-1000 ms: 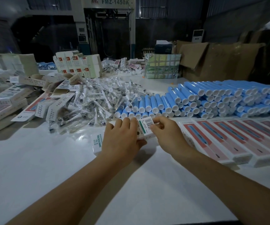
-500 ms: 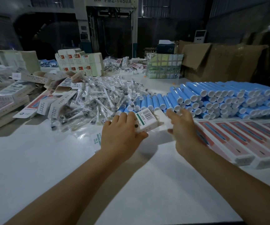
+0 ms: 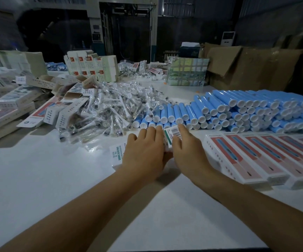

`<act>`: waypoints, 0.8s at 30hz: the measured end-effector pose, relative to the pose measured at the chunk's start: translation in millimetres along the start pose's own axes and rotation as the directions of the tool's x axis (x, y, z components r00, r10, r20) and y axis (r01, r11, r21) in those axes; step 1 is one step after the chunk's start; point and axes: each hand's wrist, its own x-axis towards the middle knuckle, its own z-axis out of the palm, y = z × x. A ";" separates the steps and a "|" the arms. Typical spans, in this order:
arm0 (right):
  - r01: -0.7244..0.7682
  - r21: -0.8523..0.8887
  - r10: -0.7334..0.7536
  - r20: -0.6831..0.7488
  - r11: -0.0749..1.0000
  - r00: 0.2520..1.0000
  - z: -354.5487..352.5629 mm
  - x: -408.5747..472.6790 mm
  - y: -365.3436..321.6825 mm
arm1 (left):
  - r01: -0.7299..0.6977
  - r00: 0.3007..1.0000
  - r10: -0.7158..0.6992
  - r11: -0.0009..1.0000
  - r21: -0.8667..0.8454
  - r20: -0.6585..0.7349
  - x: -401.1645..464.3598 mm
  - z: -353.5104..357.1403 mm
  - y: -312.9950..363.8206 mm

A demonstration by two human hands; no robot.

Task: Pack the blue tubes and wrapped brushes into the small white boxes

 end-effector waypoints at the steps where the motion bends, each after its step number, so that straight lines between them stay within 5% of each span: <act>1: 0.014 -0.022 -0.013 0.008 1.000 1.000 0.2 -2.1 -1.2 | -0.001 1.000 0.001 1.000 0.007 0.003 -0.9 -1.2 0.8; 4: -0.110 0.252 0.102 0.044 0.962 0.994 -4.3 -2.4 -4.6 | -0.016 1.000 0.016 1.000 0.000 -0.007 -2.1 1.3 0.2; 7: -0.357 0.742 0.302 0.215 0.568 0.929 -15.2 2.6 -11.4 | 0.007 1.000 -0.007 0.999 -0.047 -0.013 -0.9 1.6 -2.4; 9: -0.378 0.780 0.323 0.237 0.500 0.916 -19.4 4.7 -12.1 | 0.013 1.000 -0.015 0.999 -0.048 -0.022 -2.1 0.9 -2.2; 24: -0.397 0.788 0.370 0.232 0.470 0.899 -18.2 4.2 -6.7 | -0.049 0.999 0.051 0.993 0.107 -0.007 -6.8 -5.2 -2.4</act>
